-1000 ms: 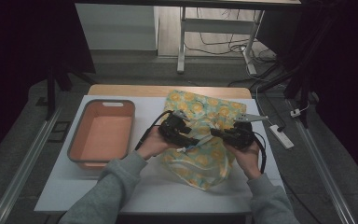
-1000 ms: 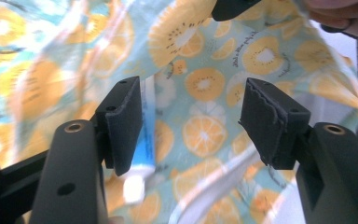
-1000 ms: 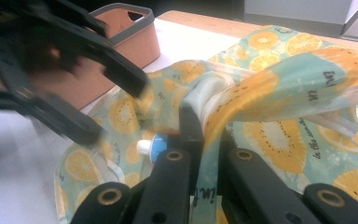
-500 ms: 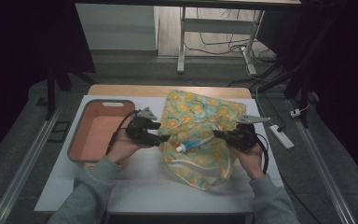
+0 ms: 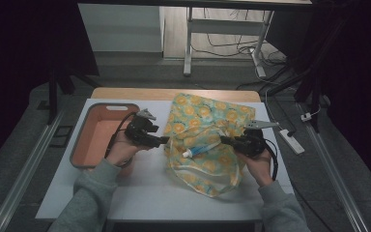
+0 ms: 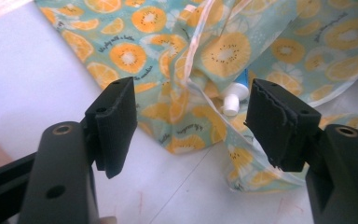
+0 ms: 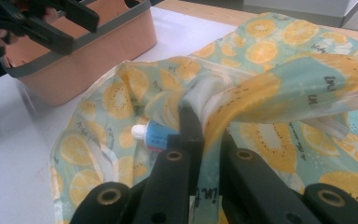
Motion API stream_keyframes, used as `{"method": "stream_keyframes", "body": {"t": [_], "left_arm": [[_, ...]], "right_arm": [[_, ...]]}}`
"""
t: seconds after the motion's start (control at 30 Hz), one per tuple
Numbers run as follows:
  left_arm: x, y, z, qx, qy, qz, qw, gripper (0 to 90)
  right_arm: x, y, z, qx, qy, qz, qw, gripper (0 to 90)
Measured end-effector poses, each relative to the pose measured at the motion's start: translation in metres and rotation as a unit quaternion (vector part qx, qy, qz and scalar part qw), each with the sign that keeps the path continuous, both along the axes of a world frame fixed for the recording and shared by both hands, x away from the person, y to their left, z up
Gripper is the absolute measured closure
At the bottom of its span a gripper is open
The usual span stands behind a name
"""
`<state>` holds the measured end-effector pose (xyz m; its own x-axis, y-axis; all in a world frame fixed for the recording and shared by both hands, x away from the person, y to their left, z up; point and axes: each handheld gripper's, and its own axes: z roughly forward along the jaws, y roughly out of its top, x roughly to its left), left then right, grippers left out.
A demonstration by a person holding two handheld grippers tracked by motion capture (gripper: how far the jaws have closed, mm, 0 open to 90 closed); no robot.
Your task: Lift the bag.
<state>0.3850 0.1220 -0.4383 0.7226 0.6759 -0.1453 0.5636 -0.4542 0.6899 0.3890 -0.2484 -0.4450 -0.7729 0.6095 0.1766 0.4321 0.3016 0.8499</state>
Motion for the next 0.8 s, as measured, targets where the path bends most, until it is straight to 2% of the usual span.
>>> {"method": "stream_keyframes", "body": {"t": [0.13, 0.33, 0.5, 0.6, 0.73, 0.8], "left_arm": [[0.008, -0.015, -0.006, 0.004, 0.010, -0.003, 0.9999, 33.3], [0.019, -0.040, -0.017, 0.036, 0.037, -0.005, 0.9987, 33.8], [0.024, -0.045, -0.027, 0.050, 0.052, 0.003, 0.9974, 40.8], [0.024, -0.044, -0.031, 0.051, 0.060, -0.007, 0.9969, 52.7], [0.025, -0.042, -0.035, 0.061, 0.073, -0.006, 0.9954, 72.2], [0.025, -0.043, -0.037, 0.068, 0.079, -0.014, 0.9945, 80.6]], "right_arm": [[0.000, -0.001, 0.000, -0.001, -0.002, 0.000, 1.0000, 89.1], [0.001, -0.003, 0.000, -0.001, -0.001, -0.003, 1.0000, 89.1], [0.001, -0.002, 0.000, -0.002, -0.002, -0.001, 1.0000, 89.1], [0.000, -0.003, 0.001, -0.002, -0.003, -0.001, 1.0000, 89.1], [0.000, -0.003, 0.001, -0.001, -0.003, -0.002, 1.0000, 89.1], [-0.001, -0.002, 0.001, -0.003, -0.004, -0.001, 1.0000, 89.1]]}}
